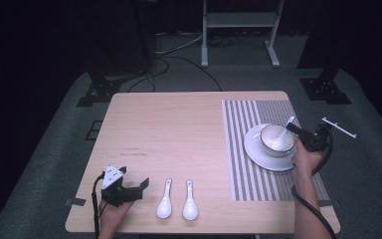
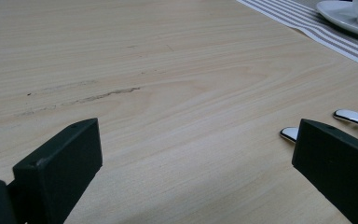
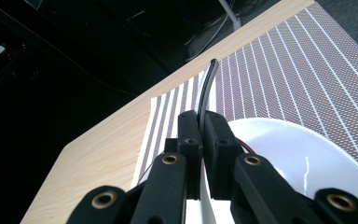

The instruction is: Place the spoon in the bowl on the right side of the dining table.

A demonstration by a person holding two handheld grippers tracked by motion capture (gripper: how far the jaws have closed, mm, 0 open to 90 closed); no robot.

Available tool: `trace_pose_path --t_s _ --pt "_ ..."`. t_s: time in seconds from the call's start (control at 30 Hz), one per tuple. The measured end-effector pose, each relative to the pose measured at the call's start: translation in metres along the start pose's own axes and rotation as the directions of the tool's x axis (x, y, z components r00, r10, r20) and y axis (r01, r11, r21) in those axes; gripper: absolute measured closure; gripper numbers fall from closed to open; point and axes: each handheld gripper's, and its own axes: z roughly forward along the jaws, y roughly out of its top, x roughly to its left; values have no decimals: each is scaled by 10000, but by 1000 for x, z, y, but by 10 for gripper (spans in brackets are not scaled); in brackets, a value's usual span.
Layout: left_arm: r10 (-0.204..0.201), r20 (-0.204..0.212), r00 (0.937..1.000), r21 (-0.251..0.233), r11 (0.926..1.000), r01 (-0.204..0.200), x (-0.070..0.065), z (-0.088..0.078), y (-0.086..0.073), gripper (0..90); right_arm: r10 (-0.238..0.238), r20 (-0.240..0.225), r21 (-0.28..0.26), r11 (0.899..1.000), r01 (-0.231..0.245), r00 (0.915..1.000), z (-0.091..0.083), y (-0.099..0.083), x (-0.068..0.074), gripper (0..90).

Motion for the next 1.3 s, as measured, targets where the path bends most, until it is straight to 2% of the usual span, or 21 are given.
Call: trace_pose_path --t_s 0.13,0.57,0.77,1.03,1.3 --pt "-1 5 10000 -4 10000 1 0 0 0 1 -110 -4 -41 9999 110 9999 2 0 1 860" --pt "3 1 10000 -5 10000 -3 0 0 0 1 -699 322 470 9966 683 9970 9 -6 3 859" --pt "1 -2 10000 -1 10000 -1 0 0 0 1 -649 330 564 9964 629 9973 10 -8 0 858" --pt "39 -18 10000 36 10000 -39 0 0 0 1 -1123 646 776 9912 1072 9916 6 -3 2 827" --pt "38 -16 10000 42 10000 -38 0 0 0 1 -1024 692 690 9928 977 9923 2 0 -1 798"
